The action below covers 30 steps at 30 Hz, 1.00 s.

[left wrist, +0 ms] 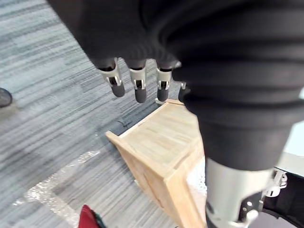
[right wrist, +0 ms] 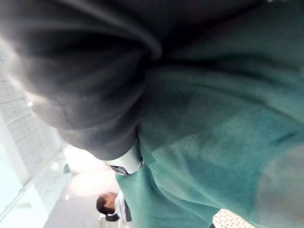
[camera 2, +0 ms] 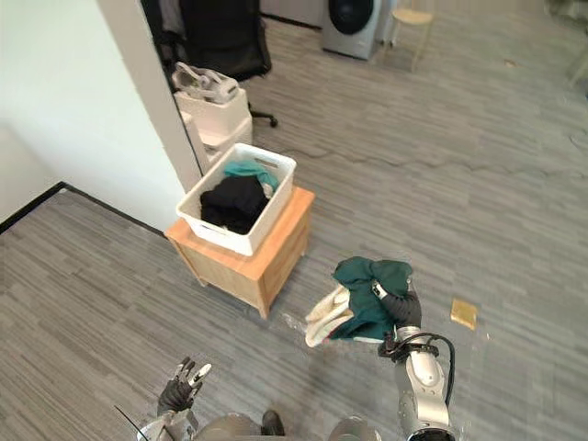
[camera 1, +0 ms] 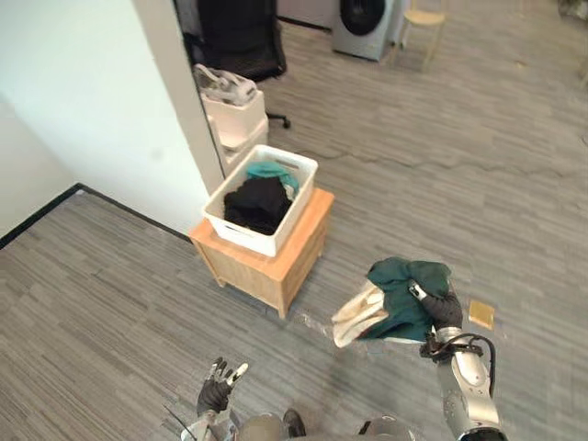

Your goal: Tidy the bed and pick cloth on bed and put in laundry

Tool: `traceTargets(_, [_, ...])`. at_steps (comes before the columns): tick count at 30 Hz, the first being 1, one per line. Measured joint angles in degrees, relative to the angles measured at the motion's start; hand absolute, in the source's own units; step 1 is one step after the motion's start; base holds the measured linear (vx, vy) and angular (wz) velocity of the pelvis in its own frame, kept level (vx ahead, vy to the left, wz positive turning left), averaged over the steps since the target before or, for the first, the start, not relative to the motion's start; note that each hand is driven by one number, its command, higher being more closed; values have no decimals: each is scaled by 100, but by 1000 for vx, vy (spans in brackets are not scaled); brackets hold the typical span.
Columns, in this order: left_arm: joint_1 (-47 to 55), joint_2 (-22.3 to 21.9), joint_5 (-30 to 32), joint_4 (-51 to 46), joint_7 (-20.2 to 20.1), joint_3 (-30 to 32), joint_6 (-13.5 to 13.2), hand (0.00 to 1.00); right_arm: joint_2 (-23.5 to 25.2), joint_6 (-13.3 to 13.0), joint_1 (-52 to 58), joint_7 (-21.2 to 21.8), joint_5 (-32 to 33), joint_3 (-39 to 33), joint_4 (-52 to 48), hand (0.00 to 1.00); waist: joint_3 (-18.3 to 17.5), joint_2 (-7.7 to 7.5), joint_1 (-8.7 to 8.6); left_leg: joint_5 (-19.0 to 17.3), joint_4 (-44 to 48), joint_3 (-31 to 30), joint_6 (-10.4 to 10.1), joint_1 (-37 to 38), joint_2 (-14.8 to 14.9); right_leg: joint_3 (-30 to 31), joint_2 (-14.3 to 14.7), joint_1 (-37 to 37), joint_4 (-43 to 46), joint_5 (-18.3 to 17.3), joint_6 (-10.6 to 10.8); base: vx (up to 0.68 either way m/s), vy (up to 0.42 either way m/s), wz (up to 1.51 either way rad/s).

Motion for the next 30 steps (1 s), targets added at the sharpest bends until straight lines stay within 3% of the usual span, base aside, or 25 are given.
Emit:
traceTargets(1, [42,42,12,1,-3,1,11,0,26,-1,109,-1,9,-66,-95,100,22,5,-21,-61,23,-156,-106,111,18,261,-16,-131,-609,413,41,227,-172,79])
traceTargets(2, [80,53,11,2,-3,11,15,0,25,0,118,-4,11,-75,-92,100,30,7,-31,-101,60,-216,-170,152,44,340,-19,-166,-900,607,61,302,-241,60])
traceTargets(4, [150,135,9,0,-9,31,16,0,101,-2,133,-14,8,-66,-92,100,71,28,-17,-340,270,-375,-531,318,215,411,-19,-267,-1527,1158,111,289,-240,43])
traceTargets(7, [157,287,7,-16,-27,76,-1,0,247,-3,127,-20,7,-56,-101,100,-27,-150,106,-757,501,-417,-868,410,394,413,-11,-291,-1390,1279,-87,387,-375,25])
traceTargets(8, [180,274,-3,9,-26,83,16,0,176,0,49,11,4,-58,-106,100,-33,-113,130,-941,591,-411,-1009,471,546,346,45,-361,-1124,1528,-191,518,-504,-2])
traceTargets(10, [266,55,-25,15,-42,19,38,0,-44,1,10,15,5,-65,-149,100,-164,218,79,-1019,573,-338,-1039,544,971,64,329,-496,-727,1490,-270,457,-362,-4])
traceTargets(11, [214,-112,-73,68,-74,7,50,0,-153,25,-80,17,5,-64,-93,100,-154,366,63,-767,1326,-223,-1093,210,1162,-19,431,-556,-608,1281,-406,476,-351,1])
traceTargets(12, [180,-197,-92,67,-146,19,51,0,-216,84,-139,24,1,-89,-83,100,-134,383,10,-223,2456,-43,-961,-373,1398,-49,489,-447,-731,1234,-510,484,-365,7])
traceTargets(13, [173,-237,-121,65,-158,26,44,0,-249,85,-162,53,-10,-62,-90,100,-69,411,13,-52,3027,-65,-900,-655,1530,-83,534,-260,-847,1240,-599,472,-346,4])
traceTargets(14, [163,-285,-125,68,-170,28,42,0,-256,87,-201,122,-33,-51,-96,100,57,413,21,-80,3831,-86,-900,-954,1675,-126,626,114,-1006,1172,-709,460,-263,2])
traceTargets(15, [170,-284,-126,69,-186,27,43,0,-239,85,-226,154,-45,-53,-98,100,90,410,43,-88,4074,-81,-891,-1079,1669,-147,645,384,-1100,1123,-771,518,-267,-9])
traceTargets(17, [175,-282,-125,56,-297,26,1,0,-275,51,-327,261,-49,-57,-103,100,97,400,97,-88,3682,-34,-891,-1313,1320,-149,704,906,-1524,1097,-810,386,-189,-11])
traceTargets(20, [190,-293,-121,57,-290,18,0,0,-274,47,-541,253,-47,-38,-157,100,222,415,106,-74,2260,217,-877,-1621,856,-175,853,1362,-1896,999,-866,310,-98,-1])
traceTargets(22, [257,-314,-127,55,-274,21,1,0,-285,54,-565,186,-53,9,-297,100,334,419,110,-39,1442,799,-880,-1751,737,-241,943,1556,-1950,795,-811,200,-2,10])
traceTargets(25, [440,-371,-132,60,-287,21,-30,0,-342,54,-576,122,-91,62,-487,100,322,449,146,18,860,1700,-743,-1759,800,-243,1082,1650,-1795,309,-686,277,76,-1])
traceTargets(27, [505,-359,-178,62,-269,53,-65,0,-317,30,-613,159,-116,131,-521,100,264,306,237,209,1013,1716,-85,-1780,786,-185,938,1464,-1203,-172,-636,403,153,-26])
traceTargets(29, [489,-296,-179,75,-284,87,-116,0,-276,-14,-624,259,-112,249,-509,100,200,13,243,275,1140,1772,213,-1745,543,-254,493,1146,15,-707,-333,418,96,7])
traceTargets(30, [395,-248,-216,66,-257,85,-134,0,-250,-17,-639,287,-112,264,-483,100,195,-39,196,267,1062,1667,265,-1718,415,-363,281,865,738,-661,-301,453,73,86])
